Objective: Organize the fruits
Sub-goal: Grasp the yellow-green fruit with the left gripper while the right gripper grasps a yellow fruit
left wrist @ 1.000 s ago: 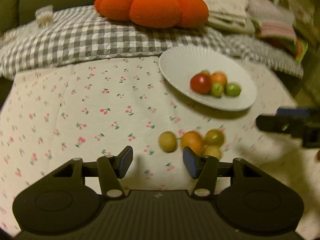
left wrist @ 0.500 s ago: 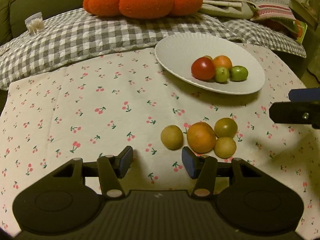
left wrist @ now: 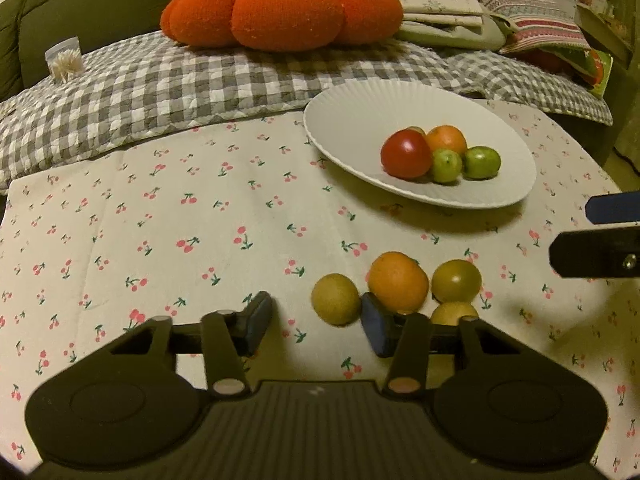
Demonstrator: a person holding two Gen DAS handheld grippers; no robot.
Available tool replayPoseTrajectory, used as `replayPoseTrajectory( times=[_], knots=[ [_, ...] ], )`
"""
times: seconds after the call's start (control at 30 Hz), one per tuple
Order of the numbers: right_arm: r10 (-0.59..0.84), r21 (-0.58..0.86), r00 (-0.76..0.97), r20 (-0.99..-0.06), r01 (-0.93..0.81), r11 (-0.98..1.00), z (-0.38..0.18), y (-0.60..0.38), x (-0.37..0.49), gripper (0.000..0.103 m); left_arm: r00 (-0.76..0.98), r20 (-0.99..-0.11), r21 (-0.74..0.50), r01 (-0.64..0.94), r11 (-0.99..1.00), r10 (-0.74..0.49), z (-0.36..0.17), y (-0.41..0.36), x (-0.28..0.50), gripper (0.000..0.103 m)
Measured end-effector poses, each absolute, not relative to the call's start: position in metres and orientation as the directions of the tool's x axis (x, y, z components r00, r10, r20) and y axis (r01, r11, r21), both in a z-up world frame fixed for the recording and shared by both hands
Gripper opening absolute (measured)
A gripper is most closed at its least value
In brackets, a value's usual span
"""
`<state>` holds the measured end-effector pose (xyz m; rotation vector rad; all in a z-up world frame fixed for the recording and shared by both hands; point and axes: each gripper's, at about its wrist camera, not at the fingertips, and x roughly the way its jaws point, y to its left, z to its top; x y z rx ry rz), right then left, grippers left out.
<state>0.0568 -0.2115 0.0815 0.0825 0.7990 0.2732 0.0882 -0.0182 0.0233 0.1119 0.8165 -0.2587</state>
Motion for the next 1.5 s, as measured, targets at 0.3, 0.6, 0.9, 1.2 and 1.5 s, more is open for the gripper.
replayPoseTrajectory(
  times=[0.3, 0.6, 0.9, 1.2, 1.5],
  knots=[
    [0.267, 0.167, 0.658, -0.704, -0.212, 0.963, 0.078, -0.210, 0.059, 0.090, 0.668, -0.718, 0.020, 0.297, 0.955, -0.193, 0.023, -0.023, 0.088, 0.025],
    [0.264, 0.158, 0.650, -0.713, -0.219, 0.963, 0.074, -0.209, 0.061, 0.089, 0.667, -0.729, -0.007, 0.221, 0.975, -0.156, 0.036, -0.014, 0.084, 0.025],
    [0.312, 0.153, 0.604, -0.734, -0.300, 0.941, 0.059, -0.188, 0.061, 0.089, 0.689, -0.713, -0.088, 0.097, 0.991, -0.131, 0.062, 0.021, 0.076, 0.025],
    [0.335, 0.161, 0.564, -0.755, -0.336, 0.928, 0.034, -0.155, 0.064, 0.076, 0.697, -0.701, -0.123, 0.086, 0.989, -0.148, 0.070, 0.027, 0.076, 0.025],
    [0.309, 0.142, 0.594, -0.743, -0.311, 0.940, 0.030, -0.154, 0.071, 0.024, 0.704, -0.693, -0.129, 0.091, 0.987, -0.156, 0.073, 0.027, 0.074, 0.025]
  ],
)
